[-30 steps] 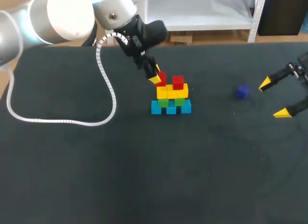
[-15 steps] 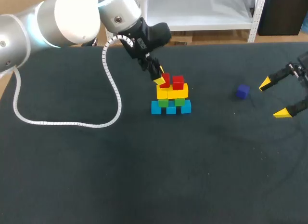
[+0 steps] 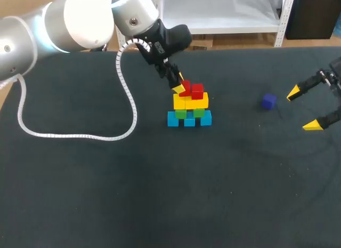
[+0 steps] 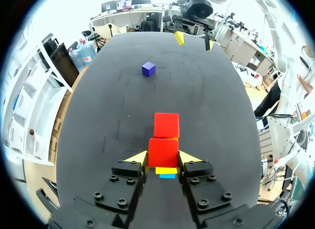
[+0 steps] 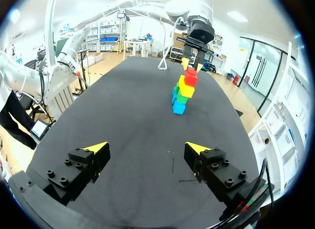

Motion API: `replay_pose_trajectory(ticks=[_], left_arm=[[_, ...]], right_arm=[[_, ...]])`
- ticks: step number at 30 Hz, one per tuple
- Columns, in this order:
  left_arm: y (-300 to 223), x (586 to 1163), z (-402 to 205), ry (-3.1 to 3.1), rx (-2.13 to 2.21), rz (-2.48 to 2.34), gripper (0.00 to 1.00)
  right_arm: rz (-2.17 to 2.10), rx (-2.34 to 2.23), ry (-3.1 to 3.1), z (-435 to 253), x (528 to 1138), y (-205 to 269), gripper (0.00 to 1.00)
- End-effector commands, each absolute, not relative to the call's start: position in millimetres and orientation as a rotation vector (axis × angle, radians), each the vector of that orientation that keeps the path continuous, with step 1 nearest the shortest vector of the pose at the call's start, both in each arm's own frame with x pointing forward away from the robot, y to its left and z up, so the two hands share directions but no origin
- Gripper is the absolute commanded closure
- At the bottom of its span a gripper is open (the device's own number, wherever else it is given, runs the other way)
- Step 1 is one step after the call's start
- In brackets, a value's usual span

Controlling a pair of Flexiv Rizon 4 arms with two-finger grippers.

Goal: Place the blue cubes, place green cubes on the blue cubes, place the yellow cubes on the green cubes, then place the red cubes on the yellow cubes, and place purple cube on the red cubes.

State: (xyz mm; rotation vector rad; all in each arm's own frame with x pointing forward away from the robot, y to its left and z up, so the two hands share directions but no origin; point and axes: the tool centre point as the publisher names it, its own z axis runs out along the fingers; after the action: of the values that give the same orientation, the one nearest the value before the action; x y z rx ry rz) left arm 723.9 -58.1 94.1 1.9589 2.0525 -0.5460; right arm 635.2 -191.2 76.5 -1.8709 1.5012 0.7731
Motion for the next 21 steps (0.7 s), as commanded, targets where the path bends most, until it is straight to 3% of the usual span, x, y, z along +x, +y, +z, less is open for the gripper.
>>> replay_pose_trajectory(ticks=[1,21], left_arm=[[-58.9,724.9,93.6,2.051,1.962,-0.548,1.00],[-57.4,722.0,91.3,2.051,1.968,-0.563,1.00]], right_arm=[[0.774,-1.870,1.499,76.2,635.7,-191.1,0.00],[0.774,-1.870,1.499,76.2,635.7,-191.1,0.00]])
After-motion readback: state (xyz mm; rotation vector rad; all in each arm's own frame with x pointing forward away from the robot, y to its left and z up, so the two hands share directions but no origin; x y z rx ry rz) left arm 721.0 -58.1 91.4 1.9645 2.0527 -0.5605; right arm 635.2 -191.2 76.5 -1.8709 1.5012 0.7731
